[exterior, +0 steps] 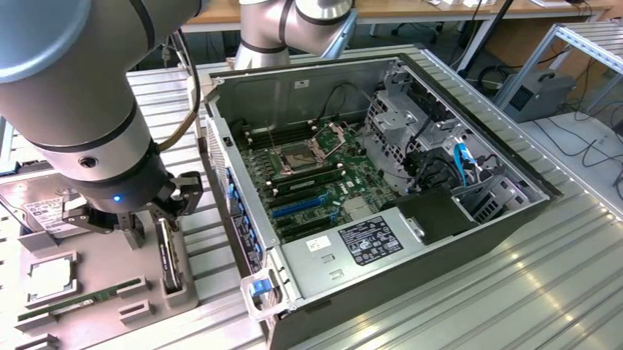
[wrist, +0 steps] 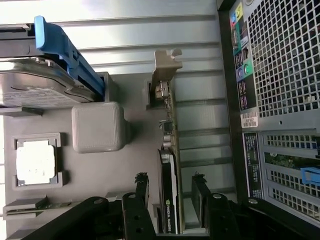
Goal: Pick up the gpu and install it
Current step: 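Pick up the gpu and move the gpu toward the slot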
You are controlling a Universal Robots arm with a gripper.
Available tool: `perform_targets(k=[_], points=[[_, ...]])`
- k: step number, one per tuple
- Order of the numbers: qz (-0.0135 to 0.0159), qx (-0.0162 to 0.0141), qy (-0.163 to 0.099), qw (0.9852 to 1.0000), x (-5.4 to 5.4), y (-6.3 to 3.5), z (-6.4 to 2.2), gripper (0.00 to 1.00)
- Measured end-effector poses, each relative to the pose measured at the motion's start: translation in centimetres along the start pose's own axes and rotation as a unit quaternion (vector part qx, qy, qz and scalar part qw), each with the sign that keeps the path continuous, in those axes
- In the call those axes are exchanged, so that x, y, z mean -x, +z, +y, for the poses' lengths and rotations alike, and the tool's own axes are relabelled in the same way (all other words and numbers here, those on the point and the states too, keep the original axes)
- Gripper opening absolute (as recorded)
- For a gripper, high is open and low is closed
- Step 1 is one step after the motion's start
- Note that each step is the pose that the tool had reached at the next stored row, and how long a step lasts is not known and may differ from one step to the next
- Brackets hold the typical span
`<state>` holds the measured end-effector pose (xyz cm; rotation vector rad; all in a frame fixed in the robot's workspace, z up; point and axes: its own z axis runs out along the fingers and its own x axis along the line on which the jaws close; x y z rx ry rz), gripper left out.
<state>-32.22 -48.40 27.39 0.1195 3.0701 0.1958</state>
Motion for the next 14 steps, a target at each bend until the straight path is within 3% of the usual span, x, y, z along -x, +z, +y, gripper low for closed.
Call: perform_targets(k=[7,14], points=[[0.0001,-0.0003,0.000,1.0000,-0.1,1.41,-0.18,0.48],[0.0002,-0.0005,0.000,1.0000,-0.1,2.19,-0.29,0.48]])
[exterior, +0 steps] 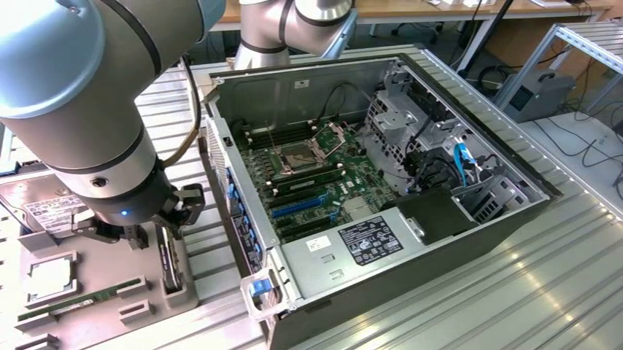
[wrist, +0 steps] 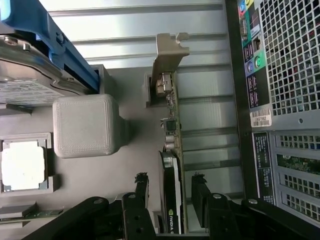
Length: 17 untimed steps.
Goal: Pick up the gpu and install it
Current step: 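Pick up the gpu and move the gpu toward the slot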
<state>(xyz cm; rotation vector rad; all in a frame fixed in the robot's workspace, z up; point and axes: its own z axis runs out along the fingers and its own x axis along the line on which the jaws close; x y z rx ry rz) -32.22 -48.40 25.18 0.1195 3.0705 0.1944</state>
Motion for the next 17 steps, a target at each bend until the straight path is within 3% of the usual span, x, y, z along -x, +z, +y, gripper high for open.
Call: perform_targets(k=[17], points=[[0.0000,0.0000,0.000,1.0000,0.15,0.33,-0.03,0.48]])
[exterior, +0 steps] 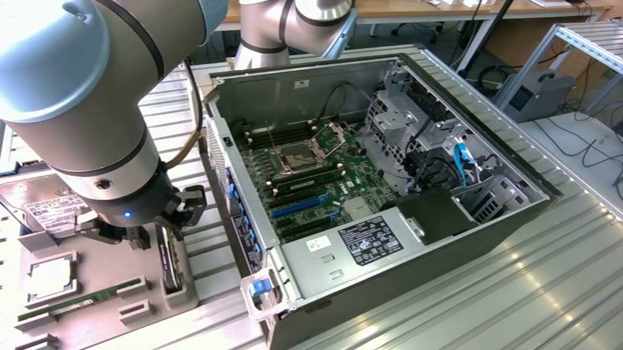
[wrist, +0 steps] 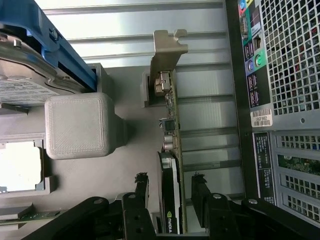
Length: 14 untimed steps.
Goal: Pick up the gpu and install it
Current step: 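Pick up the gpu and move the gpu toward the slot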
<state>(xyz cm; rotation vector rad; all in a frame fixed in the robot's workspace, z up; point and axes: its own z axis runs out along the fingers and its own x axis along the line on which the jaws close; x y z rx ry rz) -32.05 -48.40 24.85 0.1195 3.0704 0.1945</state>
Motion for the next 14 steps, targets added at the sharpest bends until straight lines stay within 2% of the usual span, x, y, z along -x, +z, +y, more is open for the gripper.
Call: perform_targets(k=[7,8,11,12,14], points=[[0.0003,0.0000,0.000,1.0000,0.01,0.01,0.00,0.48],[0.0022,-0.0001,0.000,1.0000,0.05,0.03,0.00,0.48],[0.0116,-0.0010,0.001,0.9999,0.14,0.06,0.00,0.48],[0.0130,-0.0012,0.002,0.9999,0.15,0.07,0.01,0.48],[0.0141,-0.0014,0.002,0.9999,0.22,0.07,0.01,0.48]])
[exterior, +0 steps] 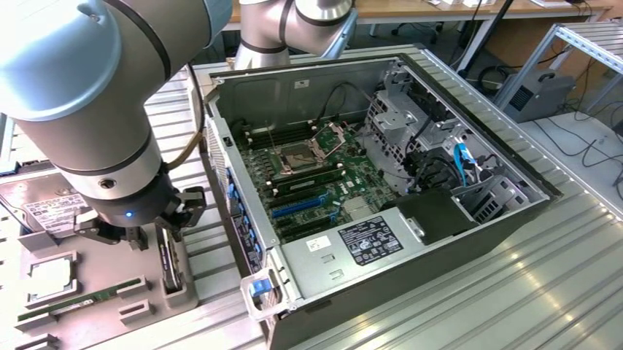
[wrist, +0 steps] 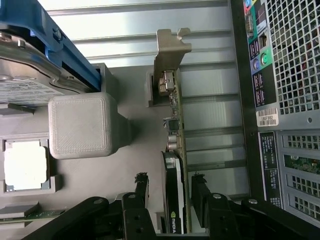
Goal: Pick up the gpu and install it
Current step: 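Pick up the gpu and move the gpu toward the slot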
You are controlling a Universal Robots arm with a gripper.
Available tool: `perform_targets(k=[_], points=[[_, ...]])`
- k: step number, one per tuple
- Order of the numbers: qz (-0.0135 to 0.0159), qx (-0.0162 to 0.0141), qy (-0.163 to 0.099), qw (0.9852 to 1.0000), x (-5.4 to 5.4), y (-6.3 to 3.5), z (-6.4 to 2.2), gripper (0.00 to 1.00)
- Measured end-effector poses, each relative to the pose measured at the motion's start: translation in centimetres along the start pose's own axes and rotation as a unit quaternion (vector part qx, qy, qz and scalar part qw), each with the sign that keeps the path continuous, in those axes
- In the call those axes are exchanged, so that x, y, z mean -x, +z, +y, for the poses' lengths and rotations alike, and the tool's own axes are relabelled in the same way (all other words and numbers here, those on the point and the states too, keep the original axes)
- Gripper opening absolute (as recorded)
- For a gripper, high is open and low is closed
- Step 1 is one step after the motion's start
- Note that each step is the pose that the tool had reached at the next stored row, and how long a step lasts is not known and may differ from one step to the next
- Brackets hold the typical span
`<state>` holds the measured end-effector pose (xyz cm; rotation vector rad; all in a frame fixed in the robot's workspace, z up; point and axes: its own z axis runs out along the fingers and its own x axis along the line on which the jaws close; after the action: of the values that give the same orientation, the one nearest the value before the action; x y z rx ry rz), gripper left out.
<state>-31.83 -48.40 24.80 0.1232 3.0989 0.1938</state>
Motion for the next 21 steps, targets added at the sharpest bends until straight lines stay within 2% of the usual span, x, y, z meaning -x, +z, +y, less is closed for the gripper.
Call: perform_targets(k=[1,3,5,7,21], points=[[0.0015,-0.0001,0.000,1.0000,0.09,0.01,0.01,0.48],[0.0076,-0.0006,0.001,1.0000,0.42,0.05,0.03,0.48],[0.0110,-0.0009,0.001,0.9999,0.59,0.06,0.04,0.48],[0.0131,-0.0010,0.002,0.9999,0.67,0.07,0.05,0.48],[0.0131,-0.0011,0.002,0.9999,0.73,0.06,0.06,0.46]])
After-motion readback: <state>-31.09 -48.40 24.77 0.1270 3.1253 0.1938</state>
